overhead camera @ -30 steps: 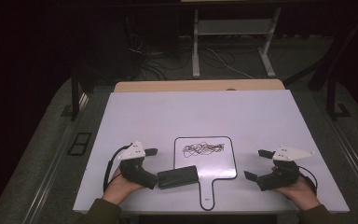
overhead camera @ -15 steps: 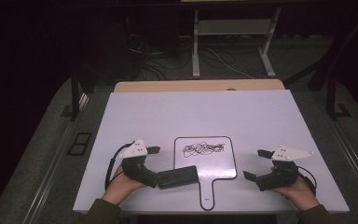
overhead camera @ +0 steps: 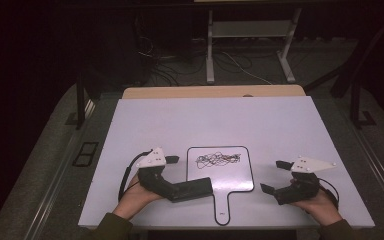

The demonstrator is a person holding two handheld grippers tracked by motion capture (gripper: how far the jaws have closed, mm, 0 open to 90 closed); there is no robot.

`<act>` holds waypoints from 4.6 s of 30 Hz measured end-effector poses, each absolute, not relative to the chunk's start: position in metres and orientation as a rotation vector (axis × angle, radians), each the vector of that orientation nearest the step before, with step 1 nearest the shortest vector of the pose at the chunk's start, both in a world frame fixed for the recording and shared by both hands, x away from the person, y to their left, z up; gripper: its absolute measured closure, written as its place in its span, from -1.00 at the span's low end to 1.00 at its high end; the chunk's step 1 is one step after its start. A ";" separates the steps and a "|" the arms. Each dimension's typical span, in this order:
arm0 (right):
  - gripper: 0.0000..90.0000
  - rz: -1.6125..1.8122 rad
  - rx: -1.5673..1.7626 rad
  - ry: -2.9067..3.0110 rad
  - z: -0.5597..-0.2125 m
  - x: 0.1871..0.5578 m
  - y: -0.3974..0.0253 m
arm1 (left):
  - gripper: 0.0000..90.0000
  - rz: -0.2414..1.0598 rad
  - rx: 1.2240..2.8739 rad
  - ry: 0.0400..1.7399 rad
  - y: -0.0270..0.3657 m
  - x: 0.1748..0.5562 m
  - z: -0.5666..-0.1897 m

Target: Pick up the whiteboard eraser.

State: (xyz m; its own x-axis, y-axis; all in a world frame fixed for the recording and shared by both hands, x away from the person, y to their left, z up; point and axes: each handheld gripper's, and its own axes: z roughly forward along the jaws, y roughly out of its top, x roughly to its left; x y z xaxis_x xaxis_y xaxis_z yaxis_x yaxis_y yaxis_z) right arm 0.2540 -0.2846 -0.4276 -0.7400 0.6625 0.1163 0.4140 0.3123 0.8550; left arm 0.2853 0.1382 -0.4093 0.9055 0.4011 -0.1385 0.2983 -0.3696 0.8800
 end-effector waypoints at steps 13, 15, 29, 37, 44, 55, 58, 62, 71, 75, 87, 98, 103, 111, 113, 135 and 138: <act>-1.00 1.401 0.982 2.320 -0.427 0.253 -0.285 | -0.93 0.076 1.991 0.450 0.118 0.293 -0.406; -1.00 1.398 0.973 2.327 -0.428 0.254 -0.285 | -0.88 0.078 2.006 0.438 0.116 0.292 -0.408; -1.00 1.395 0.975 2.339 -0.429 0.254 -0.284 | -0.58 0.059 2.130 0.365 0.112 0.288 -0.417; -1.00 1.393 0.971 2.344 -0.430 0.254 -0.284 | -0.51 0.061 2.184 0.341 0.109 0.286 -0.422; -1.00 1.394 0.971 2.346 -0.430 0.254 -0.284 | -0.48 0.060 2.225 0.322 0.108 0.283 -0.428; -1.00 1.395 0.976 2.345 -0.430 0.254 -0.284 | -0.39 0.086 2.295 0.294 0.104 0.281 -0.433; -1.00 1.396 0.977 2.345 -0.430 0.254 -0.284 | -0.38 0.094 2.317 0.287 0.103 0.280 -0.435; -1.00 1.396 0.976 2.345 -0.430 0.254 -0.284 | -0.36 0.106 2.339 0.274 0.102 0.280 -0.436; -1.00 1.403 0.978 2.343 -0.430 0.255 -0.285 | -0.27 0.113 2.372 0.266 0.100 0.280 -0.439; -1.00 1.402 0.977 2.344 -0.430 0.255 -0.285 | -0.21 0.115 2.375 0.264 0.100 0.279 -0.439; -1.00 1.405 0.978 2.341 -0.430 0.254 -0.285 | -0.17 0.121 2.385 0.256 0.101 0.280 -0.440; -1.00 1.406 0.973 2.342 -0.430 0.255 -0.285 | -0.14 0.116 2.394 0.255 0.101 0.281 -0.439; -1.00 1.405 0.972 2.344 -0.430 0.254 -0.285 | -0.13 0.105 2.396 0.261 0.101 0.281 -0.439; -1.00 1.404 0.972 2.344 -0.429 0.254 -0.285 | -0.13 0.087 2.392 0.295 0.100 0.282 -0.438; -1.00 1.405 0.972 2.341 -0.429 0.254 -0.285 | -0.13 0.084 2.393 0.312 0.100 0.282 -0.438; -1.00 1.419 0.988 2.344 -0.430 0.256 -0.285 | -0.12 0.022 2.337 0.457 0.109 0.286 -0.425; -1.00 1.418 0.990 2.346 -0.430 0.256 -0.285 | -0.13 0.034 2.338 0.468 0.108 0.287 -0.423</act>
